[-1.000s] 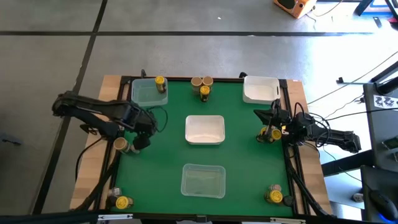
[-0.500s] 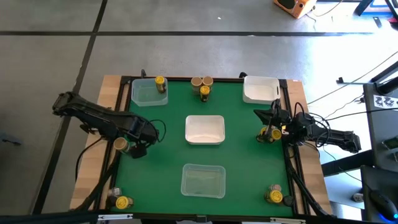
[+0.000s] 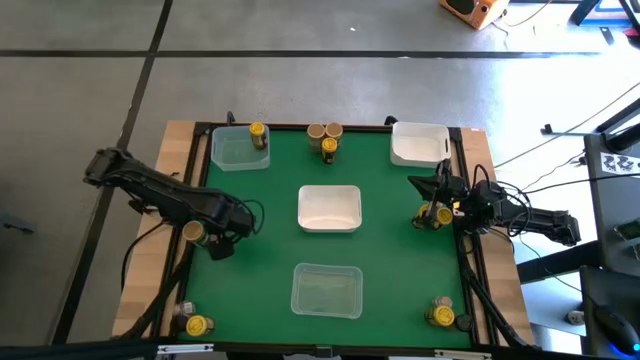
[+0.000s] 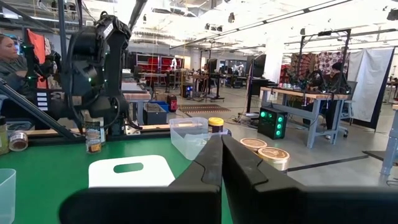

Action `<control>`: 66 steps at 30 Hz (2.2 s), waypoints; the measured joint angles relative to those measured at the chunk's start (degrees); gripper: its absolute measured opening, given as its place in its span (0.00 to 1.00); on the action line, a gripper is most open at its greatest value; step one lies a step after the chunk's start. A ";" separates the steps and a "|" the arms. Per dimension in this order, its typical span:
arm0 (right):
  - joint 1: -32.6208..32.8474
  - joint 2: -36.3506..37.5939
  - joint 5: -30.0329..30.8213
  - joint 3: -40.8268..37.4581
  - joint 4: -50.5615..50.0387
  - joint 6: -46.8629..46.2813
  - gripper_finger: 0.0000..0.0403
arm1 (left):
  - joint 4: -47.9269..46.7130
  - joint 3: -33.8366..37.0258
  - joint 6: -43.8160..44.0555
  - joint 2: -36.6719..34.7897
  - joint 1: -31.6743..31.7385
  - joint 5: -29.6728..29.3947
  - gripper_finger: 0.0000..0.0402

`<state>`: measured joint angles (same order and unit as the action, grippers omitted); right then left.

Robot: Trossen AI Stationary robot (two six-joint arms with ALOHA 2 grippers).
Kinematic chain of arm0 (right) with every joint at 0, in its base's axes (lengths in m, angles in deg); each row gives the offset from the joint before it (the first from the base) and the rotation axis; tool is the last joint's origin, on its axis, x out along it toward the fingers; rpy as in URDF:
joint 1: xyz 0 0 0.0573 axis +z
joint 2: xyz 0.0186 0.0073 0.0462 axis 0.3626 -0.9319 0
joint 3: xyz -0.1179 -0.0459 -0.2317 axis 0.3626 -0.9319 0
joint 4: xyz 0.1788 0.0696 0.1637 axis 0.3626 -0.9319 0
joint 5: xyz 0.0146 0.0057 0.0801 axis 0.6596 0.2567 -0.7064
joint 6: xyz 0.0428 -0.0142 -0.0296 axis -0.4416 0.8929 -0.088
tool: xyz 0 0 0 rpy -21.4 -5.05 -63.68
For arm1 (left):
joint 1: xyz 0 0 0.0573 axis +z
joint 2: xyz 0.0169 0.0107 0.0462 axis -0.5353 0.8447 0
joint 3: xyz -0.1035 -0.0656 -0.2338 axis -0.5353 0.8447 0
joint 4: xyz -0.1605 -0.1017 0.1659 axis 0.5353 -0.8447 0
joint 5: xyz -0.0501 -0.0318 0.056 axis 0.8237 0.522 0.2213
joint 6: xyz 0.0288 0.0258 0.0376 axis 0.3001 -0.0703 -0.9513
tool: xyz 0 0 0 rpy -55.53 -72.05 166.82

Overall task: Sort spices by type
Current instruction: Put the top left brown seasoning bottle into the bottom white bin

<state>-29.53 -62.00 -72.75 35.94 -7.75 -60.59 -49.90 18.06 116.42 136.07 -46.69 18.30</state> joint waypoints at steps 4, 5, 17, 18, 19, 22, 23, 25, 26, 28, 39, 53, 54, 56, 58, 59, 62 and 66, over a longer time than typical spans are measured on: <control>0.00 0.00 0.04 0.00 0.11 0.00 0.02 | 0.70 1.34 -0.24 1.91 0.00 0.43 0.76; 0.00 0.00 0.04 0.00 0.17 0.00 0.02 | 1.09 1.52 -0.45 2.43 0.00 0.43 0.76; 0.00 0.00 1.38 0.00 0.00 0.02 0.02 | 1.59 2.25 -4.63 8.82 0.00 0.78 0.75; 0.00 0.00 1.38 0.00 -0.02 0.02 0.02 | 1.63 2.25 -4.96 8.99 0.00 0.78 0.74; 0.00 0.00 1.38 0.00 -0.02 0.02 0.02 | 1.69 2.25 -5.33 9.09 0.04 0.74 0.73; 0.00 0.00 1.40 0.00 -0.07 0.02 0.02 | 3.35 2.25 -6.04 9.16 0.11 -0.06 0.66; 0.00 0.00 1.42 0.00 -0.08 0.02 0.02 | 4.03 2.25 -6.06 9.16 0.11 -0.07 0.63; 0.00 0.00 1.42 0.00 -0.09 0.06 0.02 | 4.53 2.25 -6.15 9.16 0.11 -0.07 0.57; 0.00 0.00 1.42 0.00 -0.09 0.24 0.02 | 4.47 2.25 -6.31 9.16 0.11 -0.07 0.54; 0.00 0.00 1.42 0.00 -0.09 0.28 0.02 | 4.28 2.24 -6.96 9.15 0.11 -0.05 0.48; 0.00 0.00 1.43 0.00 -0.07 0.26 0.02 | 3.77 -1.03 -7.50 9.16 0.11 -0.34 0.44; 0.00 0.00 1.39 0.00 -0.02 -0.01 0.02 | -1.00 -21.27 -15.39 9.16 6.54 -12.88 0.45; 0.02 0.00 1.38 0.00 -0.02 -0.01 0.02 | -1.01 -22.53 -15.59 9.16 7.39 -13.38 0.45; 0.00 0.00 1.33 0.00 -0.02 -0.52 0.02 | -0.87 -25.02 -15.87 9.16 9.06 -14.35 0.46; 0.00 0.00 1.33 0.00 -0.02 -1.11 0.02 | -0.42 -27.08 -16.98 9.16 10.40 -15.23 0.46; 0.00 0.00 1.33 0.00 -0.02 -1.16 0.02 | -0.30 -27.86 -17.64 9.18 10.92 -15.77 0.46; 0.00 0.00 1.33 0.00 -0.02 -1.16 0.02 | 0.15 -29.76 -20.00 10.40 12.36 -17.51 0.46; 0.00 0.00 1.31 0.00 0.04 -1.20 0.02 | 1.88 -32.37 -23.83 13.56 13.86 -18.53 0.46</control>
<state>-29.53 -62.00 -71.44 35.94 -7.71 -61.79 -48.02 -14.31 92.59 149.62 -32.83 -0.23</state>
